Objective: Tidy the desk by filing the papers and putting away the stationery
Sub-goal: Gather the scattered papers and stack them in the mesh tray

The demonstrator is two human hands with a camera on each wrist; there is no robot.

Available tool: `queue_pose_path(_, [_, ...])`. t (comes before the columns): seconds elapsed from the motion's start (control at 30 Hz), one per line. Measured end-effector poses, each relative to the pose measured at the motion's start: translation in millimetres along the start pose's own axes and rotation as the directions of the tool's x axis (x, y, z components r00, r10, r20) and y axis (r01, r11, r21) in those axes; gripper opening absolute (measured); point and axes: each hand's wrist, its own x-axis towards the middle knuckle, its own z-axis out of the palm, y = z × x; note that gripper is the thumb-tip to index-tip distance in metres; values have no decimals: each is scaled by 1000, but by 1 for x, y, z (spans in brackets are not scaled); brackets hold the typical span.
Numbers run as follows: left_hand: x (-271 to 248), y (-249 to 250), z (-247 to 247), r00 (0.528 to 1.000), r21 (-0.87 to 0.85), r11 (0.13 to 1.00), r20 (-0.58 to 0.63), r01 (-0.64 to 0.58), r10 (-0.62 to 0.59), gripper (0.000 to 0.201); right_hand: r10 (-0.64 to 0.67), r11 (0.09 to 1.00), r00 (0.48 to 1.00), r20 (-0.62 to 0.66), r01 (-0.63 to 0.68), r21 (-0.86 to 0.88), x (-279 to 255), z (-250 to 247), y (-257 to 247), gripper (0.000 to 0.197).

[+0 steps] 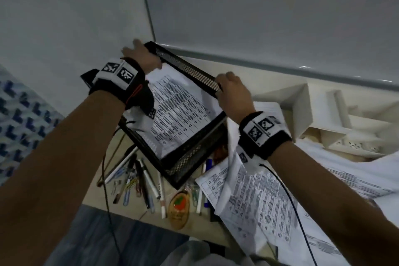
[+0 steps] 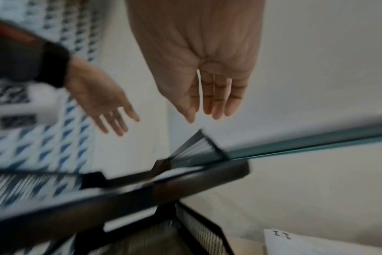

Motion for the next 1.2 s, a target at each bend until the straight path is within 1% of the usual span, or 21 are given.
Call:
queue_pose_path(0.03, [-8, 14, 0, 995, -89, 991, 16, -102, 103, 72, 80, 990, 994, -72, -72, 118, -5, -9, 14, 30])
queue_pose_path(0.1, [-38, 39, 15, 953, -206, 938, 61, -280, 298, 15, 307, 925, 939, -158, -255, 281, -23, -25, 50, 28])
queue_pose_path(0.13, [-53, 49, 28, 923, -258, 905, 97, -337, 372, 16, 409, 886, 901, -147, -353, 301, -35, -30, 69, 27])
queue_pose_path(0.2, [-77, 62, 65, 874, -336, 872, 212, -356, 438, 22, 557, 815, 830, -29, -539, 215, -66, -26, 103, 31])
queue_pose_path(0.23, [-86, 66, 87, 848, -350, 876, 296, -332, 440, 23, 622, 773, 781, 60, -625, 114, -83, -21, 118, 38])
queue_pose_path(0.3, [-97, 68, 137, 789, -303, 917, 483, -258, 381, 24, 753, 651, 627, 200, -755, -83, -119, -10, 135, 60])
queue_pose_path(0.37, [-104, 61, 181, 736, -176, 967, 628, -183, 254, 22, 840, 524, 471, 268, -834, -176, -149, -2, 143, 79])
queue_pose_path(0.4, [-109, 57, 203, 726, -114, 980, 659, -164, 198, 20, 860, 480, 416, 296, -856, -193, -165, -1, 148, 87])
queue_pose_path(0.47, [-110, 36, 233, 764, -8, 987, 632, -161, 130, 33, 869, 439, 368, 332, -882, -173, -182, 10, 151, 96])
queue_pose_path(0.5, [-115, 29, 248, 792, 37, 985, 599, -170, 114, 44, 880, 415, 348, 324, -894, -169, -188, 11, 156, 93])
queue_pose_path(0.57, [-128, 20, 268, 854, 94, 975, 504, -203, 129, 58, 889, 417, 354, 289, -888, -195, -195, 11, 165, 71])
queue_pose_path(0.67, [-140, 15, 282, 881, 109, 973, 453, -202, 133, 43, 851, 498, 444, 280, -852, -163, -197, 10, 168, 7])
queue_pose_path(0.73, [-140, 12, 283, 897, 112, 979, 428, -171, 108, 34, 837, 513, 470, 280, -852, -105, -194, 13, 162, 11])
queue_pose_path(0.77, [-138, 11, 283, 900, 98, 982, 422, -162, 106, 31, 839, 497, 456, 296, -865, -76, -191, 15, 158, 7])
queue_pose_path(0.8, [-139, 11, 281, 900, 64, 987, 422, -146, 105, 29, 842, 483, 447, 301, -874, -52, -188, 18, 155, 11])
queue_pose_path(0.9, [-134, 12, 274, 917, -132, 987, 376, -92, 136, 25, 842, 488, 434, 320, -866, -110, -184, 17, 158, 52])
queue_pose_path(0.97, [-127, 9, 267, 940, -229, 969, 303, -88, 157, 10, 819, 537, 475, 323, -833, -137, -182, 6, 173, 77])
queue_pose_path(1.03, [-121, 4, 263, 960, -261, 961, 236, -89, 153, 32, 773, 597, 538, 337, -797, -96, -178, -10, 196, 89])
queue_pose_path(1.1, [-119, 4, 256, 970, -263, 960, 193, -95, 149, 38, 730, 647, 572, 373, -755, -109, -173, -27, 222, 96])
queue_pose_path(1.13, [-118, 6, 255, 971, -266, 959, 188, -92, 146, 36, 719, 667, 570, 399, -726, -165, -169, -35, 233, 95])
queue_pose_path(1.2, [-119, 10, 252, 971, -312, 946, 188, -85, 149, 22, 723, 686, 542, 428, -640, -347, -167, -43, 247, 75])
